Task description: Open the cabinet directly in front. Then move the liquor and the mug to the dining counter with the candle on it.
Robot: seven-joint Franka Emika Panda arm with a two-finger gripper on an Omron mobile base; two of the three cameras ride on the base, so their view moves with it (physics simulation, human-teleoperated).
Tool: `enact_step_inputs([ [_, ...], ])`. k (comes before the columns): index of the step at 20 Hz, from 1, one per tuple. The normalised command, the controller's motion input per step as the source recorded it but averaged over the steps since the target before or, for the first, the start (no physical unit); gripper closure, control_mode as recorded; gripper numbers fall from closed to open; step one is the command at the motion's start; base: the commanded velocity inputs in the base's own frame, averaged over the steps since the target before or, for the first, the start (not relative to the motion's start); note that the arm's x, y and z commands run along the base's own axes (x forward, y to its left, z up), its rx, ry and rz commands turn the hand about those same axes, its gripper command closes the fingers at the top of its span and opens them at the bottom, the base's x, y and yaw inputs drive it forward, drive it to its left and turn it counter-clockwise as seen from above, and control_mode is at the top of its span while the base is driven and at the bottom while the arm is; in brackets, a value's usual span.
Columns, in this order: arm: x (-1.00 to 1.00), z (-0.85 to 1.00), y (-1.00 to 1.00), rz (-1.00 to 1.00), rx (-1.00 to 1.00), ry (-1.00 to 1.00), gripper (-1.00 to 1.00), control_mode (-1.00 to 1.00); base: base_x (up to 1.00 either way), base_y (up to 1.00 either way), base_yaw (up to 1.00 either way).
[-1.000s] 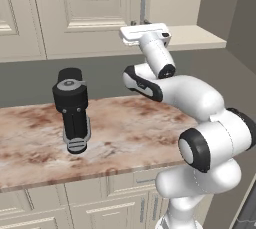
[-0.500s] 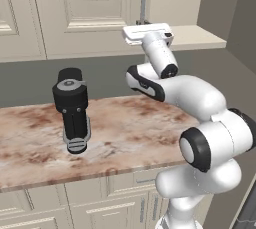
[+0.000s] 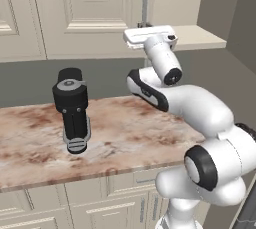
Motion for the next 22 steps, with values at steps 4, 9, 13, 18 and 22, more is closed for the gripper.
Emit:
enact_step_inputs([
  [4, -0.72, 0.1, 0.41, -0.11, 0.01, 0.09, 1.0, -1.0, 0.0, 0.0, 0.0],
  [9, -0.78, 0.08, 0.53, -0.13, 0.0, 0.1, 1.0, -1.0, 0.0, 0.0, 0.0],
  [13, -0.84, 0.01, 0.66, -0.15, 0.0, 0.06, 1.0, -1.0, 0.0, 0.0, 0.0],
  [18, -0.88, 0.0, 0.88, -0.16, 0.0, 0.04, 1.0, -1.0, 0.0, 0.0, 0.0],
  [22, -0.82, 0.0, 0.98, -0.17, 0.0, 0.06, 1.0, -1.0, 0.0, 0.0, 0.0],
])
